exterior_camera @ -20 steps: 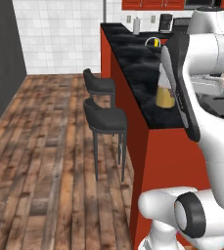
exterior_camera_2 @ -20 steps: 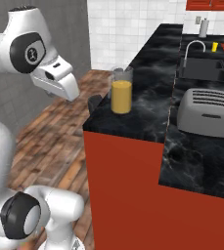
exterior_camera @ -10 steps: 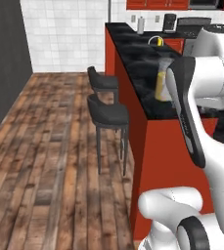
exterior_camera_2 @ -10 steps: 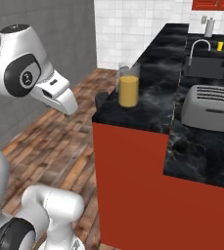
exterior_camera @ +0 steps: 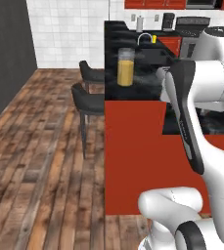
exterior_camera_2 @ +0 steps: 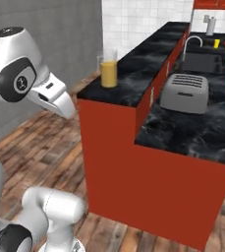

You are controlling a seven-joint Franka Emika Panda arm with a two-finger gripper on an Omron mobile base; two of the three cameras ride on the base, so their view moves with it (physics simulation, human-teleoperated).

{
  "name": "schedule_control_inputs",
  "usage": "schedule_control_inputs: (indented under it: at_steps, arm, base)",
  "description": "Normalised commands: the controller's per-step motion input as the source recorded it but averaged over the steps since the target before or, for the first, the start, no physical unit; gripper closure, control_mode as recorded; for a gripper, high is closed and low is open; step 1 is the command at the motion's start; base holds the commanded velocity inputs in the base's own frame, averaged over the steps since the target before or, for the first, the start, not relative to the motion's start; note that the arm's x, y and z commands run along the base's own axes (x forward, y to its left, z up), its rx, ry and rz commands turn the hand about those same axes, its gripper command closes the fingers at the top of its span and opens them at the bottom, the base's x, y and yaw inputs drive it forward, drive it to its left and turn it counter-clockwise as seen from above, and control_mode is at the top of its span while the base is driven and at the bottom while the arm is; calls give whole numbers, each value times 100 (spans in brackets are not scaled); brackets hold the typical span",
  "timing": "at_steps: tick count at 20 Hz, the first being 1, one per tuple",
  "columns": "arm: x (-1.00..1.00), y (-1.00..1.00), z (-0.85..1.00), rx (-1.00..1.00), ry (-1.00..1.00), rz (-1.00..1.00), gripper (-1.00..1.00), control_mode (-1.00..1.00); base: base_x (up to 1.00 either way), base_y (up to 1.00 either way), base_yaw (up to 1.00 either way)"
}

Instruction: Place the pitcher and cup on the dining counter for serving.

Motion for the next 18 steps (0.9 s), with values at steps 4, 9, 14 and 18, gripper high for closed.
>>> schedule_control_inputs:
  at_steps: [4, 9, 14, 18]
  arm:
    - [0, 0, 0, 0, 0, 0, -100, 100]
    - [0, 0, 0, 0, 0, 0, -100, 100]
    - [0, 0, 0, 0, 0, 0, -100, 100]
    - [0, 0, 0, 0, 0, 0, -100, 100]
  base:
    - [-38, -100, 7]
    - [-28, -100, 2]
    - [-21, -100, 1]
    - [-13, -100, 2]
